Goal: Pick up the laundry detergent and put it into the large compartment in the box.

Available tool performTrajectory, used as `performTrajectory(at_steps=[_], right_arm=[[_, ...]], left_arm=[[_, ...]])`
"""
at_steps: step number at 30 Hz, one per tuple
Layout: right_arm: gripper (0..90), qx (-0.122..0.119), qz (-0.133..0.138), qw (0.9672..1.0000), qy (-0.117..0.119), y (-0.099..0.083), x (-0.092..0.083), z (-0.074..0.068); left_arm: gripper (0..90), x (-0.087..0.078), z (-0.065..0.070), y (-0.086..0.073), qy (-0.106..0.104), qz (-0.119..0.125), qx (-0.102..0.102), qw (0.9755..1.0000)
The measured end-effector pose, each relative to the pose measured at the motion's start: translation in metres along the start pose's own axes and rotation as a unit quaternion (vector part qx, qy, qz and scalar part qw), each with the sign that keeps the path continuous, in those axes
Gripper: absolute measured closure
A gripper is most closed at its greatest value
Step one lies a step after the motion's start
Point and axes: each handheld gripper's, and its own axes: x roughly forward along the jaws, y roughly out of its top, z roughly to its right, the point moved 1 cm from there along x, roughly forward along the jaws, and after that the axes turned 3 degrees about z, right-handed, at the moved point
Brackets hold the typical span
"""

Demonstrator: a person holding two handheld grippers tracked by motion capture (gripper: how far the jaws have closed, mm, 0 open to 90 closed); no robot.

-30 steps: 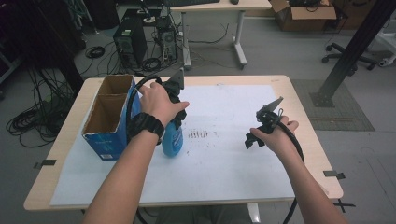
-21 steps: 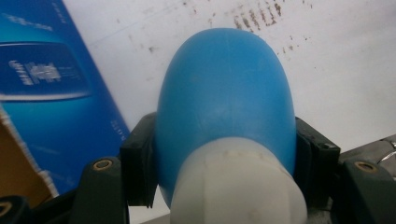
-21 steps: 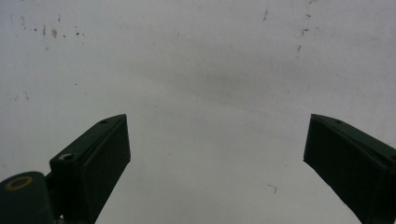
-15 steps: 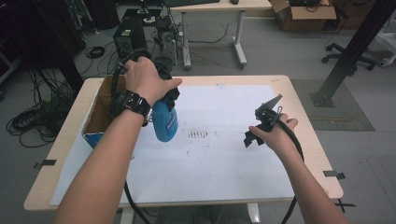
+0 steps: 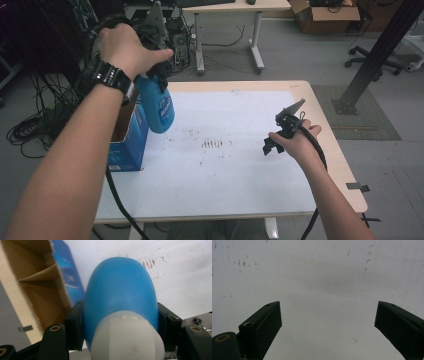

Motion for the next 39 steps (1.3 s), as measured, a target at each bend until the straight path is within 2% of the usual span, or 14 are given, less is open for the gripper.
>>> performTrajectory(at_steps=[9,15,19,28,39], right_arm=[[7.5,0.008,-0.002,1.0000,-0.002,0.001,0.001,0.007],[7.5,0.009,-0.002,1.0000,-0.003,0.002,0.000,0.008],[7.4,0.009,-0.001,1.0000,-0.004,0.002,0.000,0.008],[7.5,0.010,-0.005,0.9999,-0.003,0.002,0.005,0.007],[7.5,0.012,-0.014,0.9998,-0.004,-0.002,0.013,0.011]], left_arm=[[37.4,-0.024,-0.049,-0.008,0.012,0.013,-0.044,0.9989],[37.4,-0.029,-0.080,-0.017,0.018,0.016,-0.079,0.9966],[37.5,-0.028,-0.094,-0.022,0.024,0.019,-0.097,0.9948],[37.5,-0.015,-0.109,-0.027,0.029,0.017,-0.116,0.9927],[37.4,0.029,-0.118,-0.032,0.024,-0.003,-0.118,0.9927]])
